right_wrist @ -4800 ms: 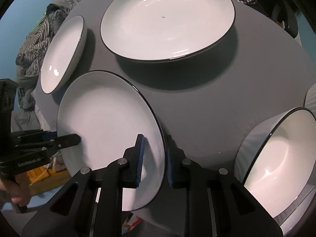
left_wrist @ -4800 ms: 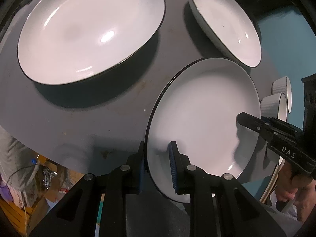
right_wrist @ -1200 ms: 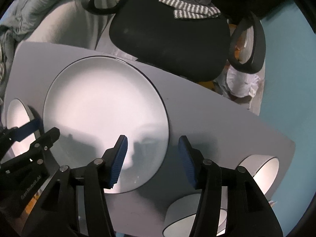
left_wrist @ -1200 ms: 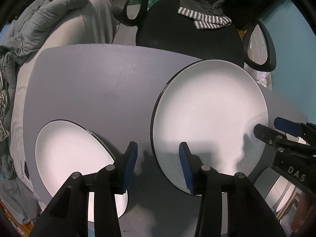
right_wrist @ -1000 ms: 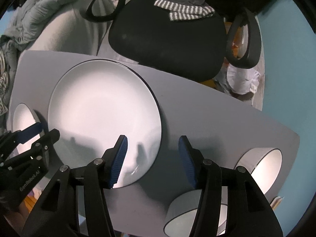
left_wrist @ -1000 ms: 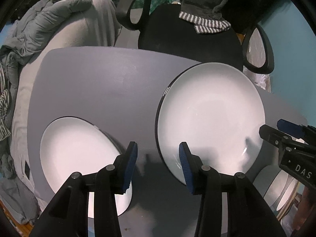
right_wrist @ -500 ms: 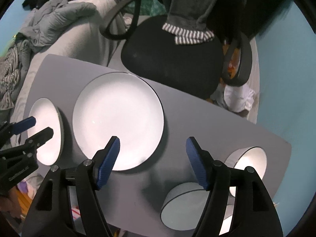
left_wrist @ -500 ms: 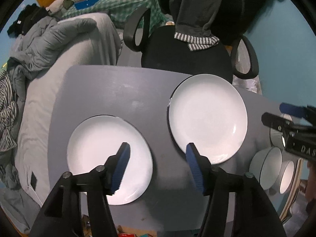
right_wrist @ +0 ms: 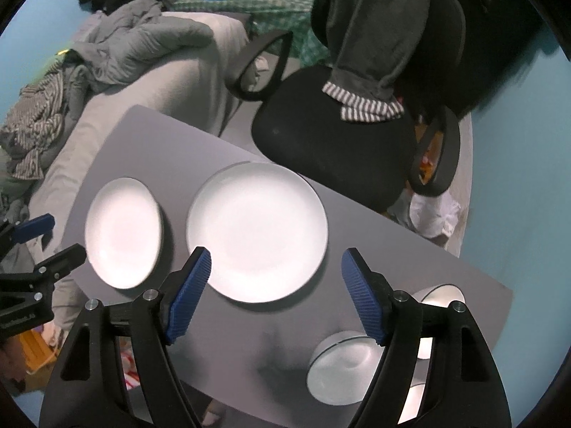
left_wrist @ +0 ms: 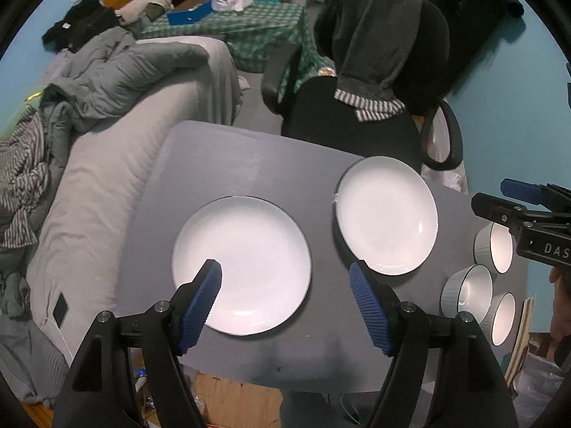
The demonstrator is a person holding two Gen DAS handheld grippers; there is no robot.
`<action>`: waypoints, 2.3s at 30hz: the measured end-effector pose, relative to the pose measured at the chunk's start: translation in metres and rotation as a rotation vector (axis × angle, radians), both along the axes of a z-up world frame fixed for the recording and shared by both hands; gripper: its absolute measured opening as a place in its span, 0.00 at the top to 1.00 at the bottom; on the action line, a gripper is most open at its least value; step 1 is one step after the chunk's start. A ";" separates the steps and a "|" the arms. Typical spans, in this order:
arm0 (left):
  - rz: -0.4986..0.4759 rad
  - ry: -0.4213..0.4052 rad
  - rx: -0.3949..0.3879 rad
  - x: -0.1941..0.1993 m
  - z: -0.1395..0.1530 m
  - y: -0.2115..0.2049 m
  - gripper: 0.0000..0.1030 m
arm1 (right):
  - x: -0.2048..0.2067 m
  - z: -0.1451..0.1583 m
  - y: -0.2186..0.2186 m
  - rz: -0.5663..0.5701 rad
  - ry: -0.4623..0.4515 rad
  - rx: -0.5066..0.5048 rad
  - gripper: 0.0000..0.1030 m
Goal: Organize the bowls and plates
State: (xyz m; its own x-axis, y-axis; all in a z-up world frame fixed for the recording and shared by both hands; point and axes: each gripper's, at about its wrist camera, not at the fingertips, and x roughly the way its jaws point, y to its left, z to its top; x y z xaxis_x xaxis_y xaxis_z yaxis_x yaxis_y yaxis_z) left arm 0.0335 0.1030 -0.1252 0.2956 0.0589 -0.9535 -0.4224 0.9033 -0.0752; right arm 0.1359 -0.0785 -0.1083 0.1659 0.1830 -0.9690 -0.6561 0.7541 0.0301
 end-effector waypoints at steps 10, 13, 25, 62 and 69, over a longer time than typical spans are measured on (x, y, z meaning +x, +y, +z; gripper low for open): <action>0.052 -0.035 0.068 -0.039 0.016 0.024 0.26 | -0.028 0.023 0.030 0.085 -0.031 0.039 0.27; 0.080 -0.046 0.054 -0.049 0.018 0.032 0.26 | -0.036 0.028 0.039 0.110 -0.038 0.047 0.27; 0.184 -0.059 -0.010 -0.089 0.006 0.083 0.26 | -0.056 0.016 0.089 0.207 -0.038 0.054 0.27; 0.215 0.102 -0.177 -0.050 -0.140 0.138 0.26 | -0.038 -0.139 0.175 0.259 0.160 0.005 0.27; 0.238 0.105 -0.230 -0.046 -0.154 0.136 0.30 | -0.042 -0.157 0.176 0.264 0.189 -0.014 0.27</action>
